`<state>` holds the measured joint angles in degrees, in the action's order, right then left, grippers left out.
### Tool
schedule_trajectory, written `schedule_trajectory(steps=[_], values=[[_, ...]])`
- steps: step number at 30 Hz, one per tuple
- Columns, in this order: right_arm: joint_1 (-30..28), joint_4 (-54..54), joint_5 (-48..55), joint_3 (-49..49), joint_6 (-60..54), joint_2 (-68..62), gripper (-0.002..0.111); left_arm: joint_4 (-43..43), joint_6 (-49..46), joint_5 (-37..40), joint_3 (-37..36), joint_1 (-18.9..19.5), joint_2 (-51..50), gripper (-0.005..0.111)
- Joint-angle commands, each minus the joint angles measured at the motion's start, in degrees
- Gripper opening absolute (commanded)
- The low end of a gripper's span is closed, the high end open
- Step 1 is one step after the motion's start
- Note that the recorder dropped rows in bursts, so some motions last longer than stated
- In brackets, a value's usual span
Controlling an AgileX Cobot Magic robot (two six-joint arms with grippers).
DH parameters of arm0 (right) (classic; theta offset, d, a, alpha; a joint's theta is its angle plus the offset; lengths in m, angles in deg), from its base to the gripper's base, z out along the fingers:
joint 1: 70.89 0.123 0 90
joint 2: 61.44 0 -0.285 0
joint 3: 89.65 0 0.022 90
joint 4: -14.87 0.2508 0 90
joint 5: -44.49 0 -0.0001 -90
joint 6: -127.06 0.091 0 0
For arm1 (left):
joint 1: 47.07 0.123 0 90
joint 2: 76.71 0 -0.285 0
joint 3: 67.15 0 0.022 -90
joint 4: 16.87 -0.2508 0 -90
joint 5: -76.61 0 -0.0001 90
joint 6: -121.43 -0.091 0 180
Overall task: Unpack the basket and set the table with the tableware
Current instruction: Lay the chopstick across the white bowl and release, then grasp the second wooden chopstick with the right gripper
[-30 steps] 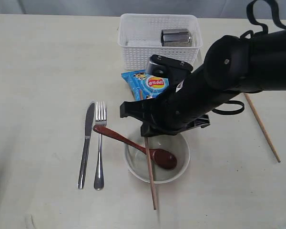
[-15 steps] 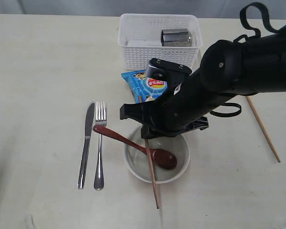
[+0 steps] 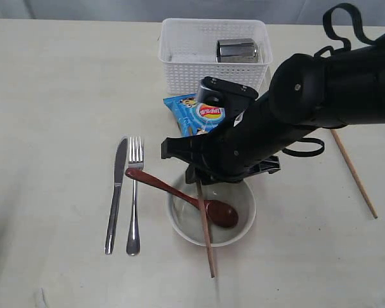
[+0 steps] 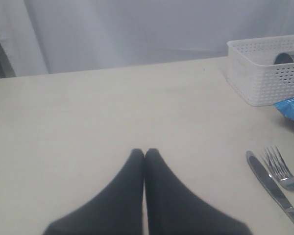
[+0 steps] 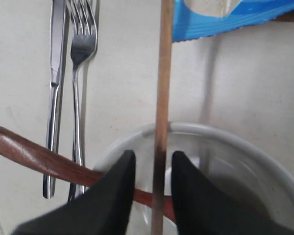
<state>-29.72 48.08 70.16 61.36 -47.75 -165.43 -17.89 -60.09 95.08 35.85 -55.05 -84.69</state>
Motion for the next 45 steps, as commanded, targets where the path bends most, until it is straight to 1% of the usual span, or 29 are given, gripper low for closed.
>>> schedule_trajectory(steps=[1, 3, 9, 12, 15, 18, 21, 22, 24, 27, 30, 35, 38, 42, 45], values=[[0.18, -0.09, -0.15, -0.29, -0.29, -0.10, 0.048, -0.13, -0.22, -0.10, -0.22, 0.05, 0.19, 0.000], [0.18, -0.28, 0.53, 0.07, -1.09, -0.10, 0.047, -0.13, -0.22, -0.10, -0.22, 0.05, 0.19, 0.000], [0.18, -0.51, 6.36, 3.83, -5.19, -0.10, 0.039, 0.39, -0.22, -0.10, -0.22, 0.05, 0.19, 0.000], [0.18, -3.52, 10.73, 6.84, -5.19, 0.00, 0.038, 0.25, -0.22, -0.10, -0.22, 0.05, 0.19, 0.000], [0.18, -9.03, 16.22, 10.34, -3.06, 0.00, 0.038, 0.25, -0.22, -0.10, -0.22, 0.05, 0.19, 0.000], [0.18, -17.84, 22.88, 13.96, 2.92, 0.00, 0.038, 0.25, -0.22, -0.10, -0.22, 0.05, 0.19, 0.000], [-0.19, -30.72, 30.03, 16.80, 12.07, 0.00, 0.038, 0.25, -0.22, -0.10, -0.22, 0.05, 0.19, 0.000], [-1.03, -34.38, 32.09, 17.16, 13.95, 0.00, 0.038, 0.25, -0.22, -0.10, -0.22, 0.05, 0.19, 0.000], [-3.78, -38.17, 34.74, 17.29, 14.71, 0.00, 0.038, 0.25, -0.22, -0.10, -0.22, 0.05, 0.19, 0.000], [-10.23, -38.84, 36.10, 16.69, 14.05, 0.00, 0.038, 0.25, -0.22, -0.10, -0.22, 0.05, 0.19, 0.000], [-15.88, -38.85, 34.12, 14.91, 12.30, 0.00, 0.038, 0.25, -0.22, -0.10, -0.22, 0.05, 0.19, 0.000], [-24.04, -45.29, 29.80, 11.32, 14.02, 0.00, 0.038, 0.25, -0.22, -0.10, -0.22, 0.05, 0.19, 0.000], [-28.42, -46.17, 25.67, 8.87, 14.45, -0.23, 0.038, 0.25, -0.22, -0.10, -0.22, 0.05, 0.19, 0.000], [-32.67, -46.17, 22.15, 7.34, 10.87, -2.14, 0.038, 0.25, -0.22, -0.10, -0.22, 0.05, 0.19, 0.000], [-33.50, -46.17, 22.16, 7.34, 3.81, -5.29, 0.038, 0.25, -0.22, -0.10, -0.22, 0.05, 0.19, 0.000]])
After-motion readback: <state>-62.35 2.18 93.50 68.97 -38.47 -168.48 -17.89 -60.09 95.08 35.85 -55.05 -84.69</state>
